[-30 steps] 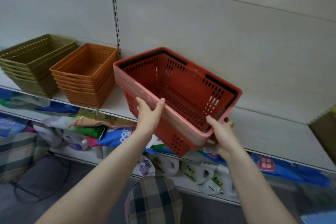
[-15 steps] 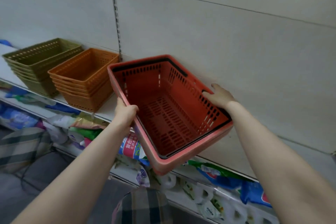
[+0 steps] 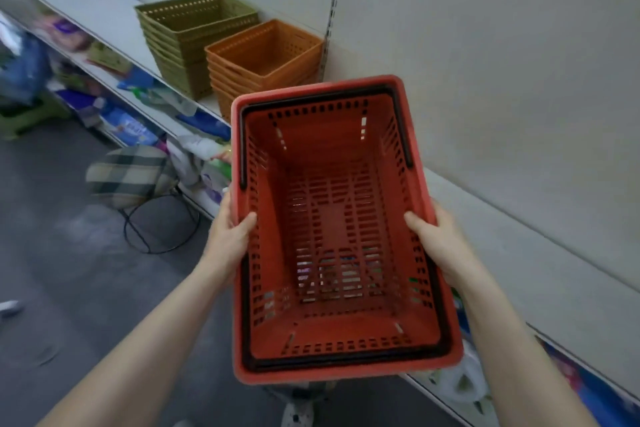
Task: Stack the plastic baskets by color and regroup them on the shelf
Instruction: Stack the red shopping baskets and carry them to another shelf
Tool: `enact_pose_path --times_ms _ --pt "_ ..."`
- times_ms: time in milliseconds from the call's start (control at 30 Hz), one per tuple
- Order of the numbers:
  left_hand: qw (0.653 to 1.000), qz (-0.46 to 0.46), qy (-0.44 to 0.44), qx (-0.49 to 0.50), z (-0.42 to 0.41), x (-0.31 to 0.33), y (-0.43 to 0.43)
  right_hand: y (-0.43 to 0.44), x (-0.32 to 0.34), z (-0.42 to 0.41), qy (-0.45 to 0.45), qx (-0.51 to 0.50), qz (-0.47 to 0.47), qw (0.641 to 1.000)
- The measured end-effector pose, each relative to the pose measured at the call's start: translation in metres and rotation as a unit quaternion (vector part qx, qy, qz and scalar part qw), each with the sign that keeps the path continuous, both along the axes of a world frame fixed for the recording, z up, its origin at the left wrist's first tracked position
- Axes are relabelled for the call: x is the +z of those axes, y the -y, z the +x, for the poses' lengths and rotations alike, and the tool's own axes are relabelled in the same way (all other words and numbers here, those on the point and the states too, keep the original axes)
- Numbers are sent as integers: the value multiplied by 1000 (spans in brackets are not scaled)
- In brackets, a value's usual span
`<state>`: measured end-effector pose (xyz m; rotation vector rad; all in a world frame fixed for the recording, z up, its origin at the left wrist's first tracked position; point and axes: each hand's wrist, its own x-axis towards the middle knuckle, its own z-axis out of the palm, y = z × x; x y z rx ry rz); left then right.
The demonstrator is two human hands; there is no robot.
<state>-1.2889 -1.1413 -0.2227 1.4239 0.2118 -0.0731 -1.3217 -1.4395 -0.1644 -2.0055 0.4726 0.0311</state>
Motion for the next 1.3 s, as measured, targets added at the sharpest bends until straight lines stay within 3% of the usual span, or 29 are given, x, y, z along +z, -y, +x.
enact_pose_path --times_ms 133,600,900,1300 --pt "1000 19 -3 8 -38 -17 -73 -65 -23 -25 4 20 -38 999" --pt "989 47 -67 123 -56 -62 -304 -293 -98 0 -59 85 27 994" --pt "970 55 -74 224 9 -68 -390 -392 -100 123 -107 190 52 974" --pt "944 64 -41 320 146 -26 -527 -552 -62 310 -63 300 61 950"
